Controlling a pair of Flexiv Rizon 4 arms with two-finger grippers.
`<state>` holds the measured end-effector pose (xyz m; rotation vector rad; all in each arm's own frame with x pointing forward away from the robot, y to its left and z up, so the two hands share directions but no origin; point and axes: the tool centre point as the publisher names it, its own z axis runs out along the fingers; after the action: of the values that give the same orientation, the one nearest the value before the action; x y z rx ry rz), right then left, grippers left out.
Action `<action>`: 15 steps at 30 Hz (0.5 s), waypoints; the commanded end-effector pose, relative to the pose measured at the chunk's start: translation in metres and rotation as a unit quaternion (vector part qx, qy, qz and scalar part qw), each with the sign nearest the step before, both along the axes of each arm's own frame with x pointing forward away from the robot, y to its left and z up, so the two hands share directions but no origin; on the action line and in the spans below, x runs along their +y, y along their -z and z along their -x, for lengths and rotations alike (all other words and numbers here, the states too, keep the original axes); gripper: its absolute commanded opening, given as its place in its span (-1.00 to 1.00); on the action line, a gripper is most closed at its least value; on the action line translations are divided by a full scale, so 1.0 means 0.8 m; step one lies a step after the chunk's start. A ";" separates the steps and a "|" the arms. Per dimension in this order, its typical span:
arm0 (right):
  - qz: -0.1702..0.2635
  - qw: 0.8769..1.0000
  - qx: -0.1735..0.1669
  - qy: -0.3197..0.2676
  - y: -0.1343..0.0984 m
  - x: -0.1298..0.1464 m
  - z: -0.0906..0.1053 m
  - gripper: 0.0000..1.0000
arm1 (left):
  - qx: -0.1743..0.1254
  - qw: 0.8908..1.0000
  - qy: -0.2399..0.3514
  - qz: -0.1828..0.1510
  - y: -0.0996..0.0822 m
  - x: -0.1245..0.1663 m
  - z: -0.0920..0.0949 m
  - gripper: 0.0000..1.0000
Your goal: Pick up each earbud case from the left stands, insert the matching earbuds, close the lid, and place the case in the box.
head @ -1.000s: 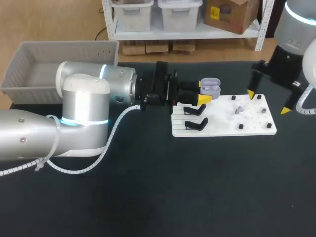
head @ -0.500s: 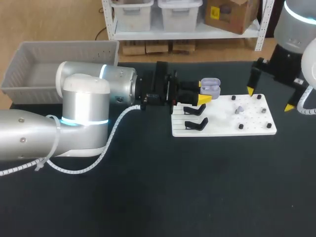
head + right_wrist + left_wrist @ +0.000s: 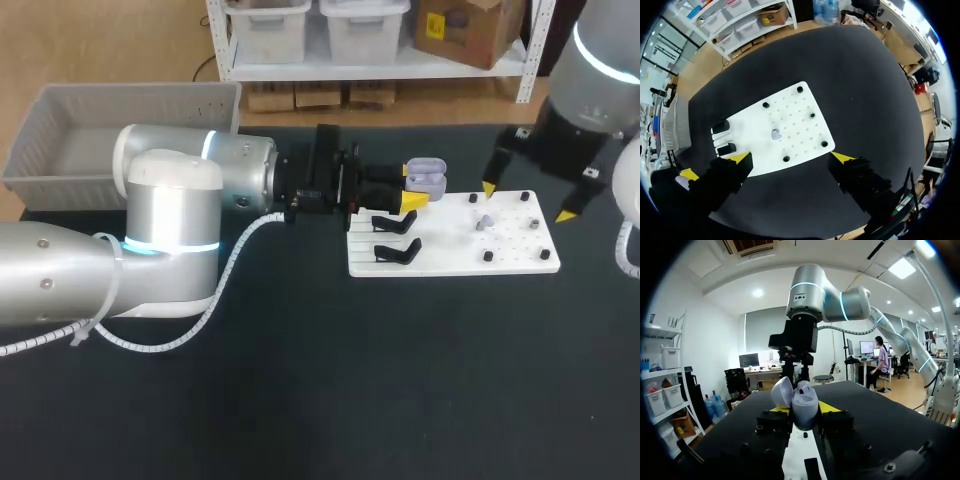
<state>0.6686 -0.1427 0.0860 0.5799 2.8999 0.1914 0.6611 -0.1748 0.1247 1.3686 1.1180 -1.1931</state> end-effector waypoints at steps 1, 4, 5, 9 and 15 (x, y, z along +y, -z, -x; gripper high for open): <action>-0.006 1.000 -0.001 -0.013 0.010 0.004 -0.007 0.65 | -0.001 1.000 -0.003 0.001 0.000 0.000 0.002 -1.00; -0.007 1.000 -0.003 -0.023 0.012 0.008 -0.011 -0.02 | -0.001 1.000 -0.003 0.001 0.000 0.000 0.002 -1.00; -0.008 1.000 -0.005 -0.027 0.011 0.010 -0.012 -0.08 | -0.001 1.000 -0.003 0.001 0.000 0.000 0.002 -1.00; -0.001 0.999 -0.007 -0.045 0.012 0.021 -0.019 -0.13 | -0.001 1.000 -0.003 0.001 0.000 0.000 0.002 -1.00; -0.003 0.998 -0.002 -0.058 0.020 0.034 -0.023 -0.17 | -0.001 1.000 -0.003 0.001 0.000 0.000 0.002 -1.00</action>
<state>0.6798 -0.1189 0.0732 0.4132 2.9177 0.2191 0.6611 -0.1748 0.1247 1.3686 1.1181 -1.1930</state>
